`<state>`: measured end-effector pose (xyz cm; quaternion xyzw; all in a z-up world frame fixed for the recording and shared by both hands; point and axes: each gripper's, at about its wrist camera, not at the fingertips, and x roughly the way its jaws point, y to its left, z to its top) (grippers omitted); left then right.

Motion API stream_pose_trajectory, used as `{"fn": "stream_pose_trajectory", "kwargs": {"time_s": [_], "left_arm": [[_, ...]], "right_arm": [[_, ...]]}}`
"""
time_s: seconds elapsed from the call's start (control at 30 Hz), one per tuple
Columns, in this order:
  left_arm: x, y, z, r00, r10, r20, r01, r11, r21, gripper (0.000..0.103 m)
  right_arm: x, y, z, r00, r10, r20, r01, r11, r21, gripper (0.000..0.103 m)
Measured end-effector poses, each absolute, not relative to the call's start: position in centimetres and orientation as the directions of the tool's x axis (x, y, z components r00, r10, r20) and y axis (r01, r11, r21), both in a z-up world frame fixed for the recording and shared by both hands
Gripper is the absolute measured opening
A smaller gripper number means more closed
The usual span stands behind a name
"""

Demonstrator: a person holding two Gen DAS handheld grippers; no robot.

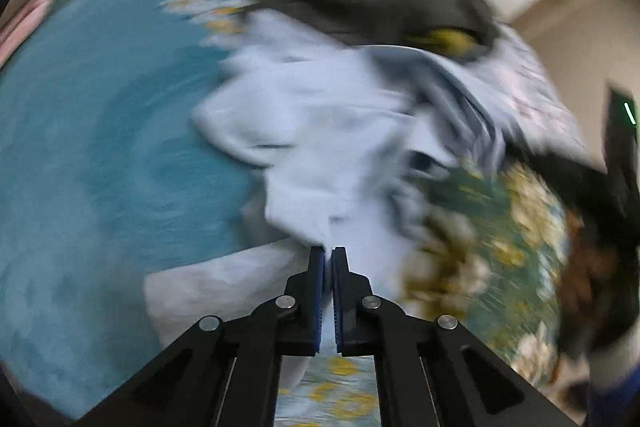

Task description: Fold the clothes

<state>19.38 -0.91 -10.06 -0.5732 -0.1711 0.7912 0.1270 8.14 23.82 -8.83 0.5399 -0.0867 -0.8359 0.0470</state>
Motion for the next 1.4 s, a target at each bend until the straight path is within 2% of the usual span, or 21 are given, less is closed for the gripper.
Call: {"fn": "stream_pose_trajectory", "kwargs": {"time_s": [0.1,0.17,0.23,0.3,0.33,0.47,0.7,0.93,1.0,1.1,1.17,1.23,1.27,1.3,1.33,1.37,1.4], "left_arm": [[19.4,0.2,-9.3,-0.321,0.374,-0.870,-0.067,-0.925,-0.373,0.007],[18.6,-0.7,-9.6,-0.323,0.381,-0.866,-0.044,-0.921,-0.388,0.008],[17.9,-2.3,-9.9,-0.340,0.378,-0.861,0.010,-0.914,-0.405,0.014],[17.0,-4.1,-10.3,-0.361,0.363,-0.859,0.075,-0.907,-0.415,0.034],[16.5,-5.1,-10.5,-0.369,0.346,-0.863,0.112,-0.905,-0.411,0.038],[14.4,-8.5,-11.1,-0.391,0.295,-0.872,0.240,-0.882,-0.406,0.040],[13.6,-11.6,-9.2,-0.479,0.285,-0.830,0.288,-0.842,-0.455,0.042],[15.2,-15.9,-8.6,-0.538,0.212,-0.816,0.358,-0.819,-0.449,0.043],[16.0,-17.5,-9.0,-0.539,0.194,-0.820,0.398,-0.799,-0.451,0.045],[17.2,-19.2,-10.0,-0.517,0.177,-0.837,0.455,-0.772,-0.444,0.046],[18.2,-19.8,-10.5,-0.505,0.172,-0.846,0.475,-0.763,-0.438,0.046],[19.1,-20.3,-10.9,-0.494,0.163,-0.854,0.491,-0.759,-0.429,0.046],[19.4,-20.5,-11.1,-0.489,0.162,-0.857,0.500,-0.753,-0.428,0.046],[19.7,-20.7,-11.4,-0.486,0.165,-0.858,0.511,-0.743,-0.432,0.046],[19.8,-20.9,-11.7,-0.483,0.169,-0.859,0.519,-0.734,-0.437,0.046],[19.9,-21.0,-11.8,-0.481,0.174,-0.859,0.524,-0.729,-0.441,0.046],[19.9,-21.0,-11.9,-0.481,0.178,-0.859,0.522,-0.728,-0.444,0.046]], "right_arm": [[6.9,25.8,-5.6,-0.517,-0.108,-0.849,-0.030,-0.989,0.144,0.005],[6.2,26.5,-4.7,-0.543,-0.097,-0.834,-0.038,-0.989,0.140,0.005],[6.1,27.0,-4.8,-0.553,-0.075,-0.830,-0.044,-0.992,0.119,0.005],[5.9,27.0,-5.2,-0.550,-0.076,-0.831,-0.055,-0.990,0.127,0.005],[5.8,26.9,-5.2,-0.553,-0.090,-0.828,-0.057,-0.988,0.146,0.005],[5.6,25.5,-2.7,-0.590,-0.142,-0.795,0.010,-0.986,0.169,0.005],[4.4,17.0,3.3,-0.630,-0.355,-0.691,0.345,-0.925,0.160,0.005],[3.5,5.3,7.2,-0.473,-0.670,-0.573,0.664,-0.698,0.268,0.005],[3.6,2.3,7.3,-0.416,-0.720,-0.555,0.721,-0.633,0.282,0.005],[2.5,-3.3,3.8,-0.324,-0.708,-0.627,0.758,-0.591,0.276,0.006],[0.9,-6.0,-0.2,-0.298,-0.607,-0.736,0.709,-0.657,0.255,0.006],[-0.4,-6.2,-3.2,-0.276,-0.558,-0.783,0.639,-0.715,0.285,0.008],[-0.7,-5.7,-4.1,-0.273,-0.550,-0.789,0.604,-0.736,0.305,0.011],[-0.7,-4.8,-4.5,-0.284,-0.554,-0.782,0.578,-0.750,0.322,0.029],[-0.7,-3.9,-4.9,-0.295,-0.558,-0.776,0.551,-0.763,0.339,0.054],[-0.7,-2.9,-5.2,-0.308,-0.558,-0.771,0.530,-0.773,0.348,0.062],[-0.7,-1.7,-5.4,-0.331,-0.545,-0.770,0.522,-0.786,0.331,0.063]]}}
